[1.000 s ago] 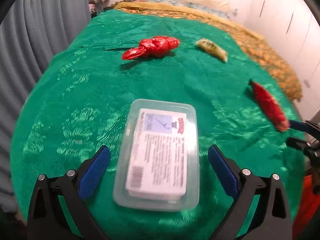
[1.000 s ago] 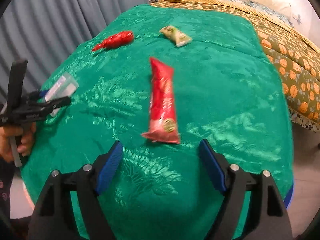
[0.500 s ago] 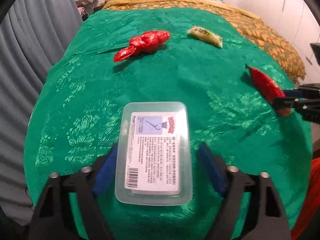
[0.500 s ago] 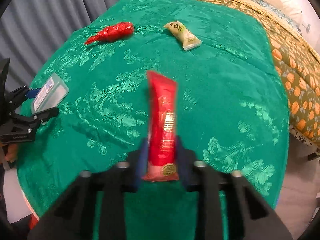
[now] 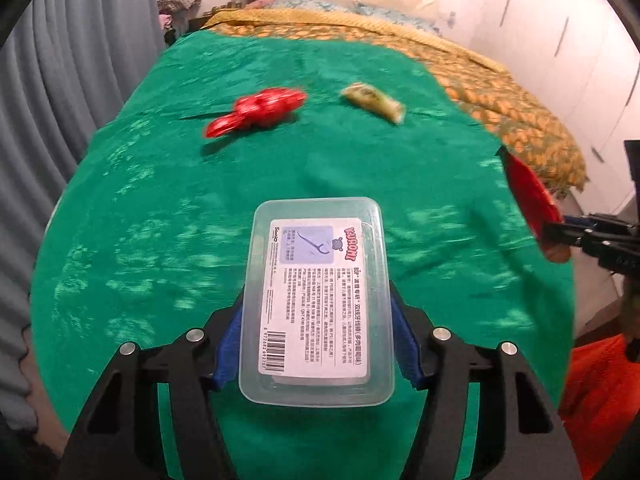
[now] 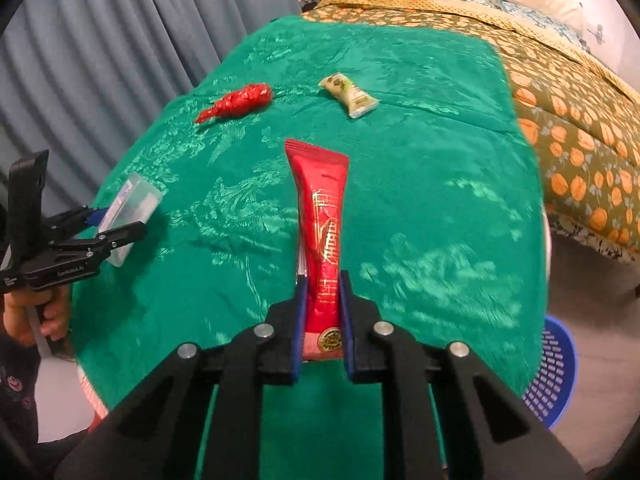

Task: Collect trash
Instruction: 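Carry clear box and red tube over the wastebasket and open both tools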

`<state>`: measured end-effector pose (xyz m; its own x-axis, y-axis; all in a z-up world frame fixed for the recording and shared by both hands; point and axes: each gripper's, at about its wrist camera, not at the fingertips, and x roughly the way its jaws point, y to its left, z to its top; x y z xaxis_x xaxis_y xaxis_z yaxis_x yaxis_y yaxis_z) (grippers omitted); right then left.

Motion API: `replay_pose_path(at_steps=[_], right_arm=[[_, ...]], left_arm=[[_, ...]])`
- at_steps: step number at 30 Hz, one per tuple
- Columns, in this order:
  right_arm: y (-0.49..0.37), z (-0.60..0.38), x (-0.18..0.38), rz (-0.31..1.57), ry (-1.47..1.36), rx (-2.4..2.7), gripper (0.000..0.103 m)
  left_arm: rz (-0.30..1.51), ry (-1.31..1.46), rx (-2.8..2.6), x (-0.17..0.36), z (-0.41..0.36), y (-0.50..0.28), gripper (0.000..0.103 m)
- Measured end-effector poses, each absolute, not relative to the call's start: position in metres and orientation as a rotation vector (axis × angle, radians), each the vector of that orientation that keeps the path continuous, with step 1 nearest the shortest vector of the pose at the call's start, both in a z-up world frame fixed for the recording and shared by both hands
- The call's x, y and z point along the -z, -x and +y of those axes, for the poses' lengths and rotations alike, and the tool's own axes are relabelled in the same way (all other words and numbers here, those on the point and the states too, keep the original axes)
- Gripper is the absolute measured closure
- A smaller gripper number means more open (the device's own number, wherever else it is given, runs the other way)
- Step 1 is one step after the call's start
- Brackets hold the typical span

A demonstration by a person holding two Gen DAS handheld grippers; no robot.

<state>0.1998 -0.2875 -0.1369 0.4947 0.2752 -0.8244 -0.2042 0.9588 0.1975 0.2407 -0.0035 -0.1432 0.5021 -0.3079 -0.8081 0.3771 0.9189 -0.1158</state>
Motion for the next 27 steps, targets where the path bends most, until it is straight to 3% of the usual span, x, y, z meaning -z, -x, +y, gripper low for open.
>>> replay_pose_path(at_steps=[9,16,27], right_arm=[[-0.155,-0.386,0.131,0.970,-0.165,-0.160,0.088],[-0.128,-0.476,0.149,0.979,-0.219,-0.018,0.088],[-0.110,-0.587,0.214,1.059,-0.288,0.136,0.088]], left_arm=[[0.935,-0.101,0.584,0.120,-0.105,-0.204,0.042],[0.938,-0.165,0.776,0.110,-0.229,-0.176,0.041],[1.030,-0.258,0.905,0.167,-0.404,-0.156,0.041]])
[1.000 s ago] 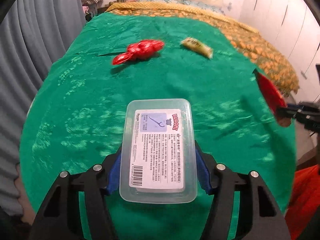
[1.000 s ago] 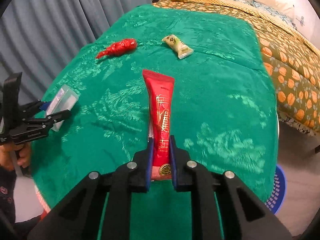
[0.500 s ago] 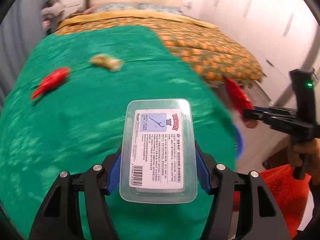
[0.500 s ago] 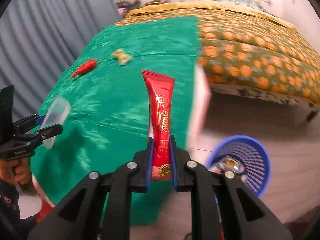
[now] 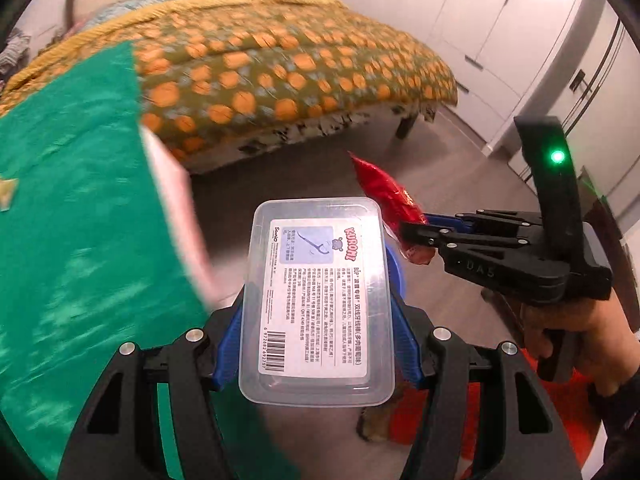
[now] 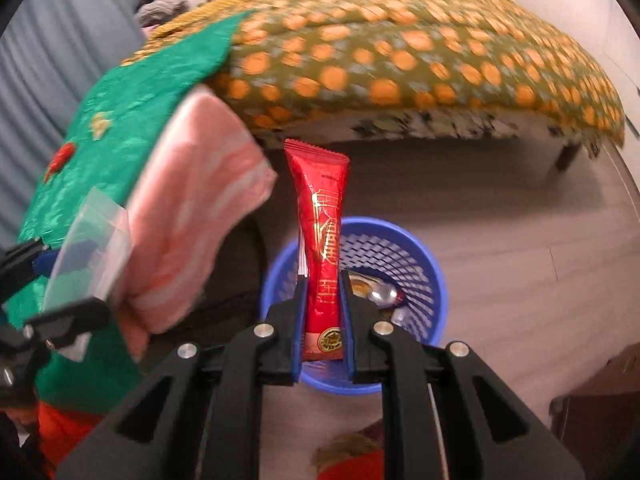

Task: Collect trash
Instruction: 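Carry clear box and red tube over the wastebasket and open both tools, then withdraw both tools from the basket back over the cloth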

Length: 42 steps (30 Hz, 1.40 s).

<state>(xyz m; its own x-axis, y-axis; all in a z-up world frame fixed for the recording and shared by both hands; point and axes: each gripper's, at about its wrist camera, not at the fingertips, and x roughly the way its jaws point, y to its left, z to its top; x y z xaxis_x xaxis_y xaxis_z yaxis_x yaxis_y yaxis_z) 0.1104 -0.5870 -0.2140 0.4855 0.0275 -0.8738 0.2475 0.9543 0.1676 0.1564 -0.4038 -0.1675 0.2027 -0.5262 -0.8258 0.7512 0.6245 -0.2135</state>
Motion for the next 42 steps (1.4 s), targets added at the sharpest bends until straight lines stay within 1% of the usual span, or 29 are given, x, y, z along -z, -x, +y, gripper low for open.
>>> replay_pose_path(at_steps=[5,11,12,13,14,15,17,19,21,22,23,24,25,26,28,33,37,42], right_arm=[[-0.112,-0.617,0.240,1.093,-0.344,0.141,0.088],[-0.121,-0.641,0.264,1.118,-0.399,0.128,0.087],[-0.122,-0.645,0.267,1.121,-0.413,0.126,0.085],[-0.124,-0.648,0.271,1.122,-0.428,0.126,0.077],[-0.124,-0.651,0.274,1.122,-0.442,0.126,0.065],[-0.125,-0.655,0.276,1.124,-0.450,0.130,0.062],[-0.125,-0.657,0.275,1.121,-0.446,0.138,0.062],[-0.123,-0.660,0.272,1.110,-0.433,0.155,0.061],[-0.120,-0.661,0.266,1.098,-0.404,0.195,0.046],[-0.118,-0.660,0.262,1.085,-0.387,0.225,0.033],[-0.116,-0.658,0.258,1.072,-0.374,0.248,0.029],[-0.116,-0.658,0.256,1.065,-0.368,0.254,0.029],[-0.114,-0.655,0.251,1.053,-0.361,0.267,0.028],[-0.113,-0.653,0.248,1.045,-0.356,0.279,0.023],[-0.109,-0.641,0.235,1.006,-0.331,0.303,0.018],[-0.108,-0.585,0.195,0.895,-0.172,0.281,0.017],[-0.116,-0.515,0.173,0.836,-0.103,0.169,0.016],[-0.147,-0.406,0.162,0.850,-0.054,-0.037,0.016]], left_arm=[[1.076,-0.292,0.902,0.210,-0.454,-0.161,0.041],[1.105,-0.283,0.889,0.249,-0.486,-0.177,0.040],[1.110,-0.280,0.884,0.256,-0.491,-0.181,0.031],[1.112,-0.280,0.877,0.259,-0.492,-0.184,0.025],[1.110,-0.279,0.867,0.263,-0.496,-0.187,0.024],[1.111,-0.279,0.861,0.266,-0.497,-0.188,0.024],[1.119,-0.276,0.849,0.268,-0.498,-0.191,0.024],[1.108,-0.261,0.861,0.261,-0.494,-0.189,0.022],[1.082,-0.263,0.867,0.249,-0.486,-0.182,0.022],[1.073,-0.260,0.874,0.244,-0.483,-0.179,0.021],[1.060,-0.252,0.885,0.235,-0.478,-0.175,0.021],[1.048,-0.247,0.893,0.227,-0.472,-0.171,0.021],[1.031,-0.241,0.901,0.217,-0.465,-0.166,0.021],[1.014,-0.234,0.909,0.206,-0.455,-0.161,0.020],[0.982,-0.222,0.914,0.188,-0.433,-0.153,0.018],[0.911,-0.196,0.876,0.151,-0.345,-0.140,0.012],[0.879,-0.195,0.785,0.143,-0.271,-0.145,0.011],[0.866,-0.226,0.642,0.146,-0.175,-0.162,0.010]])
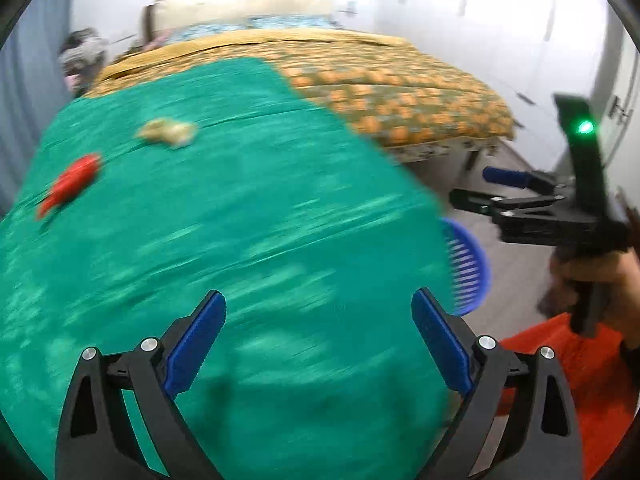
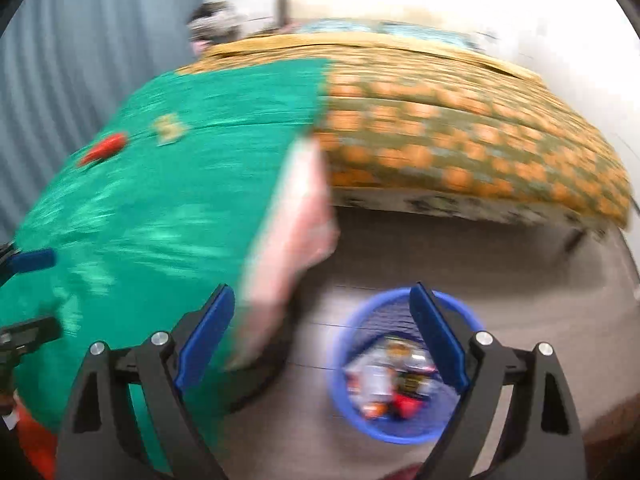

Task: Collect trash
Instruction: 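Withdraw both tools from the basket back over the cloth, then grasp the red plastic bag bundle with the left tool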

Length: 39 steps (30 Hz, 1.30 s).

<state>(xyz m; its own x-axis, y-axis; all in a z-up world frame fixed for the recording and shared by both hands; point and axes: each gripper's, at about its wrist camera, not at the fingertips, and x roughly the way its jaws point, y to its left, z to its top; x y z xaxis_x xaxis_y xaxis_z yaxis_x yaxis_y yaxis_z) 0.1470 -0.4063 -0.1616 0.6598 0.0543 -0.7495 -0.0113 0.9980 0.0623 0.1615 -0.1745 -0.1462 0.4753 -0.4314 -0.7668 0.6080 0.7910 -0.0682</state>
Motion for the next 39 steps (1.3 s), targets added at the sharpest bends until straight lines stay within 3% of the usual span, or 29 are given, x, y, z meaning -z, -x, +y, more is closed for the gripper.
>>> replay_pose_path(at_steps=[7,15,28,35,38,39], right_arm=[[-0.213,-0.276,0.168,0.894,0.069,-0.219,0.015],[-0.235,-0.232,0.195,0.952,0.101,-0.290,0.014],[-0.235,-0.230,0.197,0.959,0.105,-0.278,0.010],[-0.236,-0.229,0.197,0.960,0.102,-0.278,0.009],[-0.236,-0.230,0.197,0.960,0.101,-0.278,0.009],[-0.236,-0.230,0.197,0.960,0.102,-0.278,0.009]], left_arm=[[0.899,-0.208,0.476,0.161,-0.058,-0.197,0.009],[0.880,-0.163,0.461,0.155,0.007,-0.256,0.008],[0.898,-0.391,0.548,0.153,-0.016,-0.445,0.007],[0.900,-0.433,0.601,0.168,-0.030,-0.486,0.008],[0.912,-0.389,0.627,0.168,-0.029,-0.489,0.027],[0.921,-0.368,0.634,0.168,-0.028,-0.490,0.040]])
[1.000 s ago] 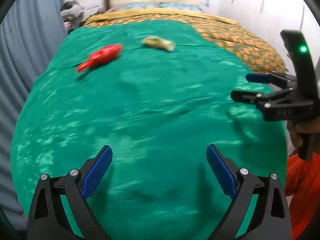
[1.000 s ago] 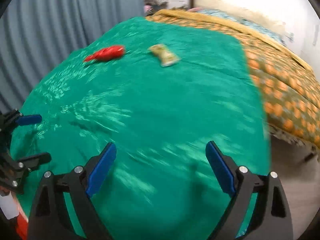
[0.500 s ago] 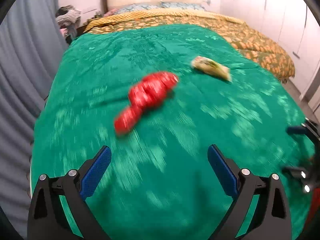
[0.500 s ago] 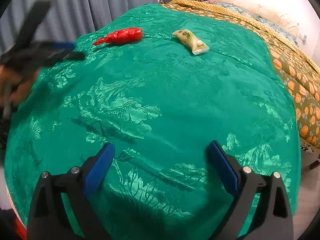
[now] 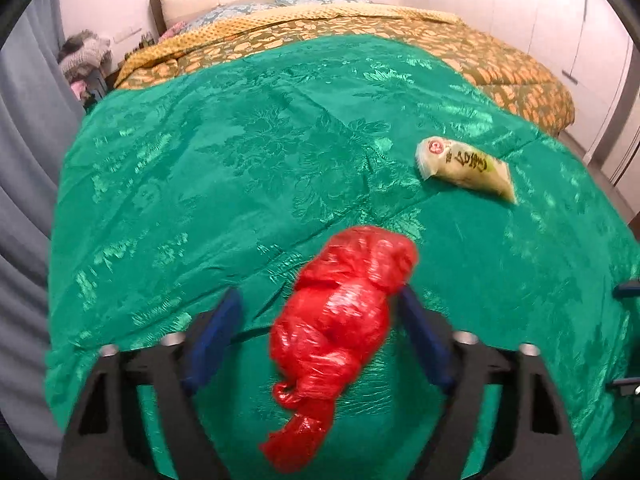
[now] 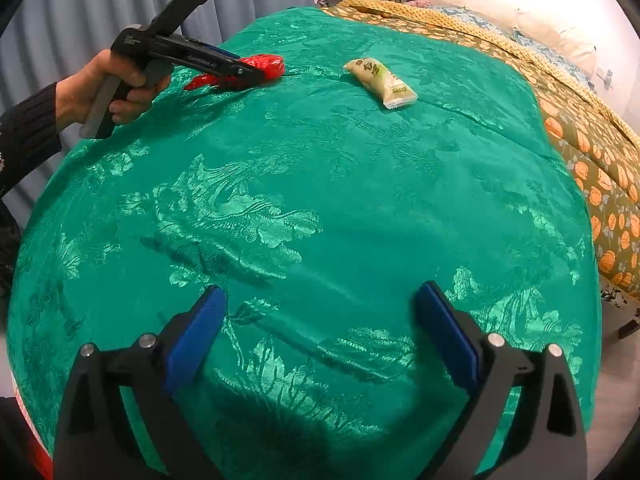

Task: Collect trash
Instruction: 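Grasp the red plastic bag bundle with the left tool, then grasp the cream snack bar with the right tool while the left holds the red bag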

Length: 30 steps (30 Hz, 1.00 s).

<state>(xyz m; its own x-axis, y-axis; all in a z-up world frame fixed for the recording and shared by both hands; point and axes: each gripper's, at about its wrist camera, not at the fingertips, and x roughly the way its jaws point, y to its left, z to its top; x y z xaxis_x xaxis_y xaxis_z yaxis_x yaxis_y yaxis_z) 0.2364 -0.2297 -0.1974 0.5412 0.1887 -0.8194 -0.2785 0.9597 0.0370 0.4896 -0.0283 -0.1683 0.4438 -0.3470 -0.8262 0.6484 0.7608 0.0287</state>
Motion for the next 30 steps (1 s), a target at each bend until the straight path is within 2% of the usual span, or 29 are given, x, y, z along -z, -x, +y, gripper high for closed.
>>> replay_pose_path(at_steps=[1,3,11,20,26,27,30], right_arm=[[-0.236,-0.230,0.197,0.960,0.102,-0.278,0.009],[-0.236,-0.230,0.197,0.960,0.102,-0.278,0.009],[-0.236,-0.230,0.197,0.960,0.102,-0.277,0.009],[-0.236,-0.230,0.198,0.959,0.102,-0.277,0.009],[-0.236,-0.230,0.198,0.960,0.103,-0.275,0.008],[-0.236,-0.230,0.198,0.960,0.101,-0.276,0.008],[-0.237,-0.232,0.197,0.967,0.089,-0.289,0.007]], left_arm=[[0.936,-0.335,0.645,0.168,-0.026,-0.490,0.054],[0.943,-0.281,0.616,0.166,-0.022,-0.485,0.056],[1.028,-0.011,0.414,0.140,0.005,-0.411,0.057],[0.991,-0.089,0.353,0.160,-0.003,-0.323,0.054],[0.943,-0.142,0.378,0.177,0.001,-0.304,0.027],[0.942,-0.163,0.367,0.178,0.000,-0.302,0.015],[0.943,-0.185,0.344,0.182,0.000,-0.300,0.012]])
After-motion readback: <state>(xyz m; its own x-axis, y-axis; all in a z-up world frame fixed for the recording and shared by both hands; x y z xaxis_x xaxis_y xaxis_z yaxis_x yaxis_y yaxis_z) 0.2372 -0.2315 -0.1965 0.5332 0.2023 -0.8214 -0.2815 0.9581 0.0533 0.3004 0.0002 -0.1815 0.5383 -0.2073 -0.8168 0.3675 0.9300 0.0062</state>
